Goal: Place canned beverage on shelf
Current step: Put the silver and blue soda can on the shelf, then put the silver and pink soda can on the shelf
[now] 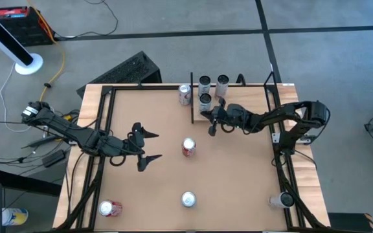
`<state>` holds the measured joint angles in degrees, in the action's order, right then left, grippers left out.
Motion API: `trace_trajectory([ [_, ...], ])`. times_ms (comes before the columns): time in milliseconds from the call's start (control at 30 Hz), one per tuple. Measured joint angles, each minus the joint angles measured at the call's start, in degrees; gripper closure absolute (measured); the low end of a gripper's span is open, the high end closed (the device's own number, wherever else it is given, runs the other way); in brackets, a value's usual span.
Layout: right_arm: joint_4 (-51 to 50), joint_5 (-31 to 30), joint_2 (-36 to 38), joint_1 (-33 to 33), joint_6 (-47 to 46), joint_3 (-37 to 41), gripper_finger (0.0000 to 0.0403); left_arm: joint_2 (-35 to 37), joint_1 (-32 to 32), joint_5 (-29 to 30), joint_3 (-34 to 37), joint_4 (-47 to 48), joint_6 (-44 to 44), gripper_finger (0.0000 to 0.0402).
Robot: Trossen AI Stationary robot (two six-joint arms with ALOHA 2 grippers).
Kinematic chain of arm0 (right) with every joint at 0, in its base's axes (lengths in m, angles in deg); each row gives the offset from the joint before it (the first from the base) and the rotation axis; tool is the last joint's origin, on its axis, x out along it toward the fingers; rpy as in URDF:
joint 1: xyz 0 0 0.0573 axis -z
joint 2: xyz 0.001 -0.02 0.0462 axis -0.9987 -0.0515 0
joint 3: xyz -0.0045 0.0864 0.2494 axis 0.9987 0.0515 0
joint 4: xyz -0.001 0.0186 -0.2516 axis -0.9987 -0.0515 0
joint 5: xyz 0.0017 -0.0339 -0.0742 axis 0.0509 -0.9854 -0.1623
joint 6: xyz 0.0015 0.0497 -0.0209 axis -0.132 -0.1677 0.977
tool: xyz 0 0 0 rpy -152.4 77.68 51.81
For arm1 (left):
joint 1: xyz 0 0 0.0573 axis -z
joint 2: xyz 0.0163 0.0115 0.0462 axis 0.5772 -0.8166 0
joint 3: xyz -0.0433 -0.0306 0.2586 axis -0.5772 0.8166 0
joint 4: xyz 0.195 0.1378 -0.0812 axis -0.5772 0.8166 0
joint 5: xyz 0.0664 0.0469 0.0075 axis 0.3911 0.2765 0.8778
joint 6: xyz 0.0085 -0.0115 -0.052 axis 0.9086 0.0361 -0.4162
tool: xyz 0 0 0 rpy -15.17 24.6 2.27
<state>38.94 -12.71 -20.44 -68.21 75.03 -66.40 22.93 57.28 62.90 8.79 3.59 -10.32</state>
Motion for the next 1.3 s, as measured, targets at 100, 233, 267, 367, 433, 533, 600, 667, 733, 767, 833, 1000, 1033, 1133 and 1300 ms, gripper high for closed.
trace_trajectory([
  [100, 0.1, 0.0, 0.0, 1.2, 0.4, 0.0, 0.0385, 0.0, 0.0, 0.0, 0.0, 0.0, 0.0, 0.0013],
  [233, -0.2, 0.0, 0.0, 2.2, 0.8, 0.0, 0.0386, 0.0, 0.0, 0.0, 0.0, 0.0, 0.0, 0.0013],
  [267, -0.2, 0.0, 0.0, 2.4, 0.8, 0.0, 0.0386, 0.0, 0.0, 0.0, 0.0, 0.0, 0.0, 0.0013],
  [367, -0.4, 0.3, 0.0, 2.7, 0.6, 0.0, 0.0386, 0.0, 0.0, 0.0, 0.0, 0.0, 0.0, 0.0013],
  [433, -0.9, 1.8, 0.0, 2.4, 0.0, 0.0, 0.0385, 0.0, 0.0, 0.0, 0.0, 0.0, 0.0, 0.0013],
  [533, -3.1, 3.6, 1.1, 0.9, -1.9, 0.1, 0.0383, 0.0, 0.0, 0.0, 0.0, 0.0, -0.1, 0.0013],
  [600, -5.7, 3.9, 3.0, -0.5, -2.0, 0.1, 0.0383, 0.0, 0.0, -0.1, 0.0, 0.0, -0.1, 0.0013],
  [667, -10.3, 4.0, 5.6, -2.0, -2.3, 0.1, 0.0383, 0.0, 0.0, -0.4, 0.0, 0.1, -0.3, 0.0013],
  [733, -14.2, 4.0, 8.7, -3.9, -2.6, 0.1, 0.0383, 0.0, 0.0, -1.4, 0.0, 0.2, -0.5, 0.0013],
  [767, -16.4, 4.0, 10.4, -5.0, -2.6, 0.1, 0.0383, 0.0, 0.0, -1.5, 0.0, 0.5, -0.7, 0.0013],
  [833, -20.6, 4.3, 13.9, -7.7, -2.6, 0.1, 0.0383, 0.0, 0.0, -1.5, 0.0, 1.1, -1.3, 0.0013],
  [1000, -34.0, 4.5, 24.1, -15.5, -5.0, -0.3, 0.0383, 0.0, 0.0, -1.5, 0.0, 1.0, -2.0, 0.0013],
  [1033, -38.4, 4.5, 26.4, -17.0, -6.4, -1.1, 0.0383, 0.0, 0.0, -1.5, 0.0, 1.0, -2.2, 0.0013],
  [1133, -54.4, 4.5, 32.2, -22.0, -11.7, -5.4, 0.0383, 0.0, 0.0, -1.5, 0.0, 0.9, -2.4, 0.0013],
  [1300, -82.3, 5.8, 35.8, -32.3, -27.5, -16.6, 0.0383, -1.4, 0.1, -1.6, 0.0, 0.3, -2.7, 0.0013],
])
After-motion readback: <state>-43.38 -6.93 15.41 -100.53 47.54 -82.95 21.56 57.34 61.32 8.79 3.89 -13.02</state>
